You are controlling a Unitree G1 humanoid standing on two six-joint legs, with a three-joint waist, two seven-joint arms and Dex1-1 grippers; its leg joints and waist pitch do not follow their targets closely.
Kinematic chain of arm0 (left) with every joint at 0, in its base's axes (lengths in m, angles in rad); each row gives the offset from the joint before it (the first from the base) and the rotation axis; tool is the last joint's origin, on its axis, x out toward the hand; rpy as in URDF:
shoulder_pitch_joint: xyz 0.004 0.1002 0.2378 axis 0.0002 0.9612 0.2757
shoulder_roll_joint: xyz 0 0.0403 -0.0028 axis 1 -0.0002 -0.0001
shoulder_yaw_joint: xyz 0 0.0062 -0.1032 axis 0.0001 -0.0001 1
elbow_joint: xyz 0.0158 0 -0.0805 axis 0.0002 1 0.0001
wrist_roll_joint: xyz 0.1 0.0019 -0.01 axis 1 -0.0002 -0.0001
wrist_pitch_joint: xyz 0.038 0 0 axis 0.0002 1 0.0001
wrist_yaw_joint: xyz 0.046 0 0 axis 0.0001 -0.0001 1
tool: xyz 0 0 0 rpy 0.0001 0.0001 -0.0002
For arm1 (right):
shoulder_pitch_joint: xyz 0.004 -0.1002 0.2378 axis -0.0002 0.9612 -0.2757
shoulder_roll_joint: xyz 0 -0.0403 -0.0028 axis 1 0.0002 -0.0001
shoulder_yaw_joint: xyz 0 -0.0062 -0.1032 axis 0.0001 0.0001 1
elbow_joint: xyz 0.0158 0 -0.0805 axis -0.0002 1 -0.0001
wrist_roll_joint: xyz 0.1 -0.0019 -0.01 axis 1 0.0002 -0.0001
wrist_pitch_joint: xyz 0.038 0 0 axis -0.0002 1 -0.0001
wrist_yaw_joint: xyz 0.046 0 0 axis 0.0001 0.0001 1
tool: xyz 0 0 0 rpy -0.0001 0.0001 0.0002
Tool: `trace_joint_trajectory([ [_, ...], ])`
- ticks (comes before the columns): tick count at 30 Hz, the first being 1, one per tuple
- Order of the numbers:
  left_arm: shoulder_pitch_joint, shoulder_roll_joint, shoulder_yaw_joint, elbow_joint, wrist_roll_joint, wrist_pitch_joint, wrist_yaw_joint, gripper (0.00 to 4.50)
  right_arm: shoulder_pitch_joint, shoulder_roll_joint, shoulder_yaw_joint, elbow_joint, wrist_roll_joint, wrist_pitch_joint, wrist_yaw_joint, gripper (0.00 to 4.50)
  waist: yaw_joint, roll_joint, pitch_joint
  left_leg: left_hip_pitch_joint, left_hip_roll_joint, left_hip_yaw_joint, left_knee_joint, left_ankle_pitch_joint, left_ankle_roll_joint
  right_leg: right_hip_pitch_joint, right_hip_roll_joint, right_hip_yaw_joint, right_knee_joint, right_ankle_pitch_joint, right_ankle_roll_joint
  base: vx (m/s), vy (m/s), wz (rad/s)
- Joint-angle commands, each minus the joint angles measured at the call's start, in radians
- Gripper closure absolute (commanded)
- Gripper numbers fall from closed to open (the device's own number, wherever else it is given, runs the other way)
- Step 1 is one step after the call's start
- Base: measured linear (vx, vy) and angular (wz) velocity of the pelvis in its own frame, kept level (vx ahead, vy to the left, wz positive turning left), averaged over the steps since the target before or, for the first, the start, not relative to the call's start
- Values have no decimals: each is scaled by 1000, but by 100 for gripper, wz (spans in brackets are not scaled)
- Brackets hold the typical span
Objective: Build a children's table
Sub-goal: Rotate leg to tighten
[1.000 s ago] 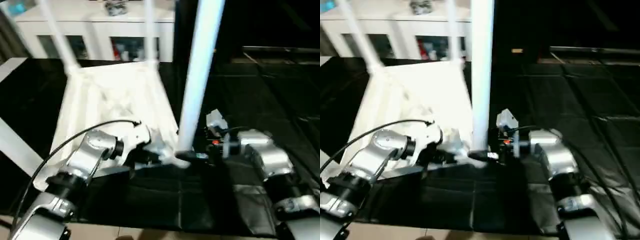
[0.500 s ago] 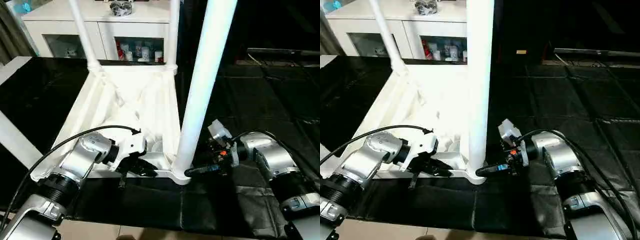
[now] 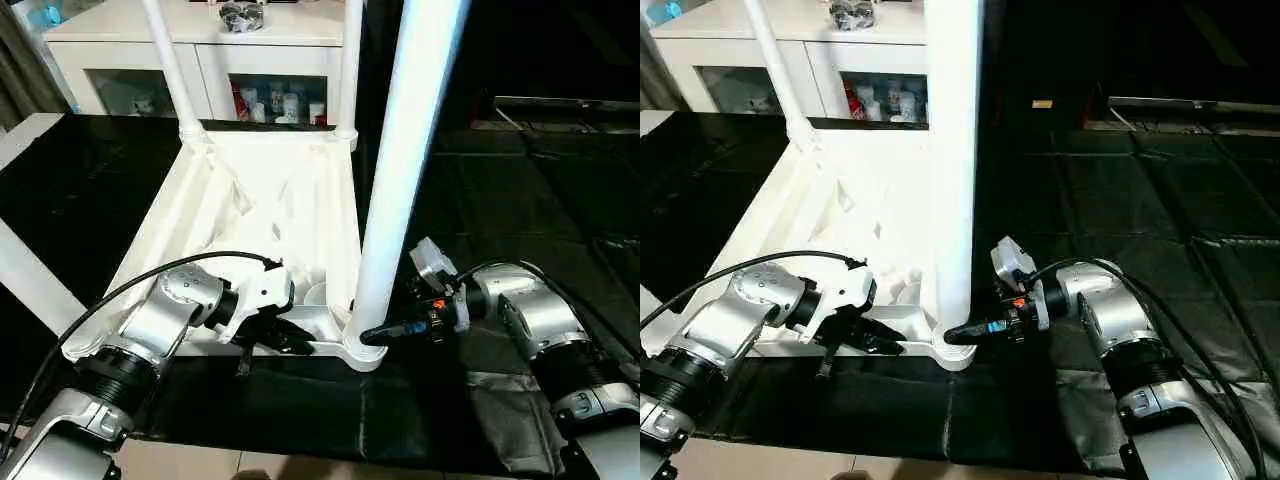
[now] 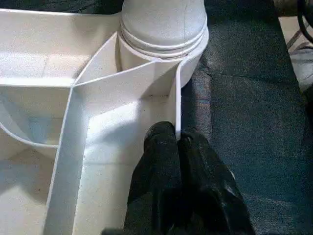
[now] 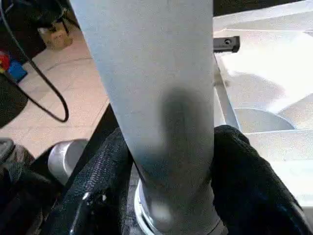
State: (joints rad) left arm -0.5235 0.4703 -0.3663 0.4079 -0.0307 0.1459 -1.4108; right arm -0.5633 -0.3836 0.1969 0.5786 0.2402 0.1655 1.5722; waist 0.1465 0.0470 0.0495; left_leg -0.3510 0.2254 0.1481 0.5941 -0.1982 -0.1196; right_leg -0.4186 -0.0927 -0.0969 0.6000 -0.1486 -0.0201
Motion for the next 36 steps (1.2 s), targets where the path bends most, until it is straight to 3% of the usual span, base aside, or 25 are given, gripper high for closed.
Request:
trace_joint_trajectory([
  [1, -20, -13, 2, -33, -18, 2, 1, 450, 8, 17, -10, -34, 33, 28, 0, 246, -6, -1, -77, -5, -2, 21, -65, -162, 64, 68, -37, 38, -59, -234, -223, 0, 0, 0],
  [6, -28, -46, 21, -4, 1, 42, 96, 450, 61, 50, -22, -97, 29, 71, -124, 247, -6, -3, -74, -4, -3, 21, -67, -173, 54, 67, -38, 38, -65, -284, -199, 0, 0, 0],
  [7, -43, -82, 39, 23, 7, 73, 168, 450, 71, 95, -31, -77, -16, 64, -274, 249, -10, -4, -70, -5, -5, 21, -69, -185, 46, 66, -37, 37, -70, -321, -185, 0, 0, 0],
  [9, -49, -98, 47, 32, 7, 86, 195, 450, 73, 114, -35, -66, -33, 61, -332, 250, -16, -5, -70, -3, -9, 18, -72, -195, 28, 67, -39, 35, -75, -380, -157, 0, 0, 0],
  [12, -71, -141, 57, 55, 17, 134, 272, 450, 74, 175, -47, -49, -71, 63, -485, 252, -36, -6, -63, -4, -17, 18, -73, -217, 13, 65, -38, 31, -88, -464, -117, 0, 0, 0],
  [13, -100, -183, 68, 85, 31, 200, 357, 450, 59, 228, -66, -23, -112, 68, -644, 252, -47, -6, -62, -8, -19, 16, -75, -224, 10, 69, -38, 27, -90, -494, -100, 0, 0, 0],
  [15, -112, -205, 79, 99, 31, 224, 396, 450, 49, 251, -77, -10, -121, 74, -705, 254, -64, -9, -59, -5, -26, 16, -73, -250, 7, 66, -36, 21, -102, -555, -74, 0, 0, 0],
  [17, -135, -255, 108, 128, 26, 247, 479, 450, 27, 298, -108, 10, -121, 104, -823, 254, -70, -7, -61, -6, -29, 14, -72, -244, 15, 67, -38, 17, -107, -567, -60, 0, 0, 0],
  [18, -145, -284, 122, 139, 25, 256, 521, 450, 13, 323, -114, 23, -127, 104, -881, 254, -77, -1, -63, -3, -29, 13, -71, -243, 22, 64, -35, 16, -108, -536, -72, 0, 0, 0],
  [22, -162, -334, 135, 150, 35, 269, 587, 450, -19, 382, -127, 47, -137, 104, -977, 254, -86, -3, -65, -5, -24, 13, -75, -244, 36, 66, -32, 20, -100, -455, -108, 0, 0, 0],
  [24, -166, -340, 132, 148, 42, 269, 593, 450, -31, 411, -141, 53, -131, 85, -1000, 254, -86, 3, -68, -5, -22, 12, -75, -234, 38, 67, -34, 23, -93, -411, -129, 0, 0, 0],
  [26, -167, -341, 131, 146, 43, 272, 595, 450, -34, 418, -147, 55, -125, 76, -1005, 199, -87, 2, -72, -6, -21, 13, -74, -211, 43, 71, -35, 27, -85, -340, -155, 0, 0, 0],
  [28, -163, -329, 132, 140, 44, 265, 582, 450, -31, 426, -164, 41, -96, 78, -986, 182, -87, 0, -74, -8, -21, 15, -72, -185, 53, 75, -34, 30, -78, -279, -180, 0, 0, 0],
  [33, -146, -293, 126, 122, 41, 237, 533, 450, 5, 381, -152, -16, -73, 84, -896, 135, -84, -6, -75, -10, -20, 17, -71, -142, 73, 79, -35, 32, -73, -227, -200, 0, 0, 0],
  [35, -139, -278, 123, 113, 40, 226, 512, 450, 16, 353, -154, -31, -62, 85, -854, 117, -81, -2, -74, -10, -17, 17, -71, -133, 76, 78, -36, 33, -70, -217, -207, 0, 0, 0],
  [36, -132, -262, 118, 105, 36, 214, 485, 450, 23, 325, -154, -41, -55, 81, -809, 96, -77, -7, -75, -10, -17, 17, -71, -133, 79, 80, -36, 32, -70, -217, -209, 0, 0, 0],
])
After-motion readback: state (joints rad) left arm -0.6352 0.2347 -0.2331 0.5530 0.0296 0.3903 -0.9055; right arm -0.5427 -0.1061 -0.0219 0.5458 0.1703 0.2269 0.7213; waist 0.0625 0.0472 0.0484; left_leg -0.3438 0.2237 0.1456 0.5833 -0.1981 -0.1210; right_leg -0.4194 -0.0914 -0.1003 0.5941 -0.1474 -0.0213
